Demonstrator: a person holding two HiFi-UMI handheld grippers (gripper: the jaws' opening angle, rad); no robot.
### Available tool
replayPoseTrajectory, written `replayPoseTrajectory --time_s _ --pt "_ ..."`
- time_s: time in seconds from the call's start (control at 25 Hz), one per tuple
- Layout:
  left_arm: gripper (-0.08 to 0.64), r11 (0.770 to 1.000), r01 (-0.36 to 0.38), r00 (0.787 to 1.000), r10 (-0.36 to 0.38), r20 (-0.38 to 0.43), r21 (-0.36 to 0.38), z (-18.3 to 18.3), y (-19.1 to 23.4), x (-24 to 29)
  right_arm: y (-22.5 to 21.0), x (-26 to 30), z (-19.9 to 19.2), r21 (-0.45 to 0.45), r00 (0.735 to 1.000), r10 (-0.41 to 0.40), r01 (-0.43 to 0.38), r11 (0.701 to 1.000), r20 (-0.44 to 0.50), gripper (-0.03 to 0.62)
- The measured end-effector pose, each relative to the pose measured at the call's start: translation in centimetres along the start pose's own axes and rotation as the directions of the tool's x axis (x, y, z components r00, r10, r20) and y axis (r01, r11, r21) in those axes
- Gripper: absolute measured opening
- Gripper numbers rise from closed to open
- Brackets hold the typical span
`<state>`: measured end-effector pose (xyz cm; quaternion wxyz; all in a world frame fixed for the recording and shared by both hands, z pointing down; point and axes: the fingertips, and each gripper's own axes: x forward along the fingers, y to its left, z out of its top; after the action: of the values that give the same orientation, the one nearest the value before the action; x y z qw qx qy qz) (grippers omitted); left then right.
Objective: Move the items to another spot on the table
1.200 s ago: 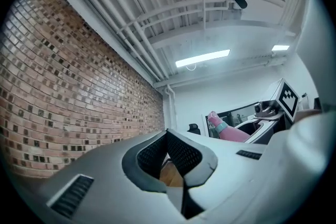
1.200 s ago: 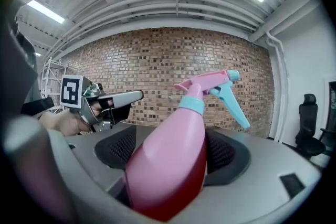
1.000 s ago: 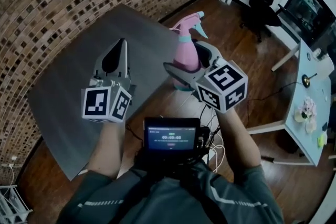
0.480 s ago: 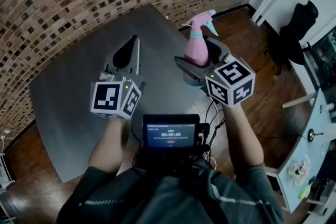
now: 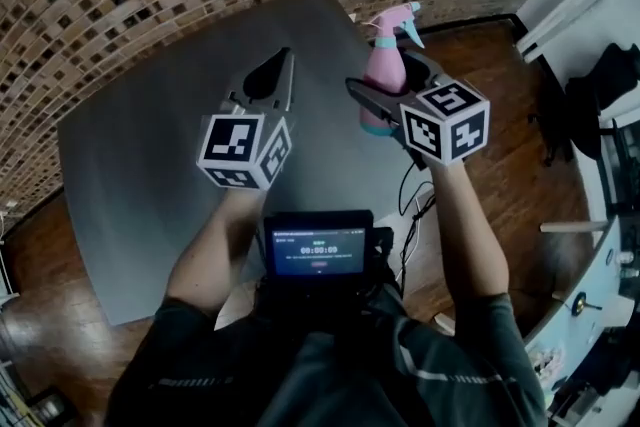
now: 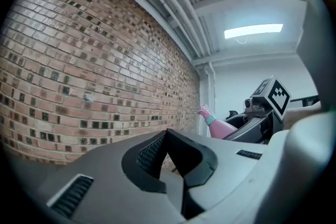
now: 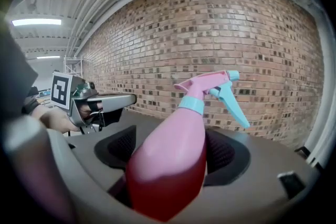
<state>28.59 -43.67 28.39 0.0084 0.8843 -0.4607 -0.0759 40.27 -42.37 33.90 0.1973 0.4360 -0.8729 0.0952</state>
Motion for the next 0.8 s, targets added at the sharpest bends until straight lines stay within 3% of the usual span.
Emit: replayPoseTrajectory --time_s 0.4,0.56,0.72,0.8 --pt "-0.002 0.994 -0.111 0.982 0.106 -0.155 -0.023 -8.1 5.0 7.1 -5.7 10.3 -3.6 0.016 0.984 0.124 -0.123 0.992 -0.126 0.404" --pt "-0.002 0.985 -0.167 0.962 0.153 -0.228 -0.041 -12.5 6.4 10.0 -9.2 14.0 -5.7 0.034 0.976 0.143 -0.139 0.99 -0.166 0.404" --pt "-0.002 0.984 -0.176 0.939 0.17 -0.298 0.008 -17.0 7.0 13.5 -12.2 18.2 -8.5 0.085 0.956 0.195 -0.18 0.98 -0.221 0.405" --pt "-0.002 0.982 -0.189 0.919 0.182 -0.351 0.013 -19.7 7.6 14.5 -13.0 20.3 -10.6 0.108 0.941 0.229 -0.208 0.972 -0.25 0.405"
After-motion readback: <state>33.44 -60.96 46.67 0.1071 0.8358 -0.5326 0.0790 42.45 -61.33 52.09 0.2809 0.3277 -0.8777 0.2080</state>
